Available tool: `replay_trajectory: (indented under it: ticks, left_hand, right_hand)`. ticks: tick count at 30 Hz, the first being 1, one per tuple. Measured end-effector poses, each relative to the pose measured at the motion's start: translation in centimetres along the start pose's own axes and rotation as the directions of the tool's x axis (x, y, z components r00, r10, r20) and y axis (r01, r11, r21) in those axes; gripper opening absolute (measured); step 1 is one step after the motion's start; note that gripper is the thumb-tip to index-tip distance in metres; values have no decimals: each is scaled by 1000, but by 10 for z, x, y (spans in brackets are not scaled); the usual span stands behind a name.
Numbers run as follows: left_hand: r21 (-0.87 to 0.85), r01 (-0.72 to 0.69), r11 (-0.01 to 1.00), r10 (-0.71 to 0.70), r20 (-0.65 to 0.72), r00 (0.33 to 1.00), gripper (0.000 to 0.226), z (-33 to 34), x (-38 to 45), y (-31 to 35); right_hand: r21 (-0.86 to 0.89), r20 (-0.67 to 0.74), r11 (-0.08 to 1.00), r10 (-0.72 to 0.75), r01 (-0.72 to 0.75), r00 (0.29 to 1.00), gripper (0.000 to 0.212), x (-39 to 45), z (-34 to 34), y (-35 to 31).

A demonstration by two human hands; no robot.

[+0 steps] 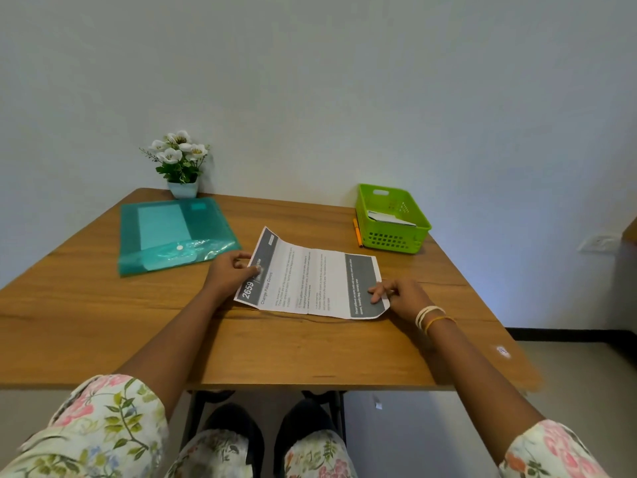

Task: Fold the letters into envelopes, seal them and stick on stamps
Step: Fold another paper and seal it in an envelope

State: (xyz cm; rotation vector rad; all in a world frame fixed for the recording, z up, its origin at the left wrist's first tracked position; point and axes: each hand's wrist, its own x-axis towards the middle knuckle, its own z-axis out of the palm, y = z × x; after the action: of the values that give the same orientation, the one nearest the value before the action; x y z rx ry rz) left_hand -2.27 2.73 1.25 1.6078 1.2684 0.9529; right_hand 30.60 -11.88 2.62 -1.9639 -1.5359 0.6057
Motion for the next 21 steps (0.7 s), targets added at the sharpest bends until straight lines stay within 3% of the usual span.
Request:
replay_trajectory:
  ticks: [4,6,9,13,16,21]
  left_hand:
    - [78,-48,996,53,-57,997,42,5,-5,1]
    - [85,-66,994,73,-86,994,40,7,-8,1]
    - [76,-66,995,75,-119,990,38,9,-9,0]
    - [3,-58,998,57,-125,991,34,8,-11,0]
    - [-85,-57,995,43,-160,986,26,6,-9,-4]
    - [-172,-83,982,57,-153,987,38,11,-13,1]
  right_hand:
    - [47,-22,992,122,-121,992,36,9,0,-22]
    - [-63,-83,994,88,-93,993,34,10,15,-39]
    - [-226,-59,974,-7,-7,998,33,7,56,-62]
    - [-432,-54,896,-137,101,989,48,10,104,-66]
    - [-449,-109,890,-147,83,983,52,11,112,-60]
    - [-443,-120,892,-151,84,981,53,10,113,-58]
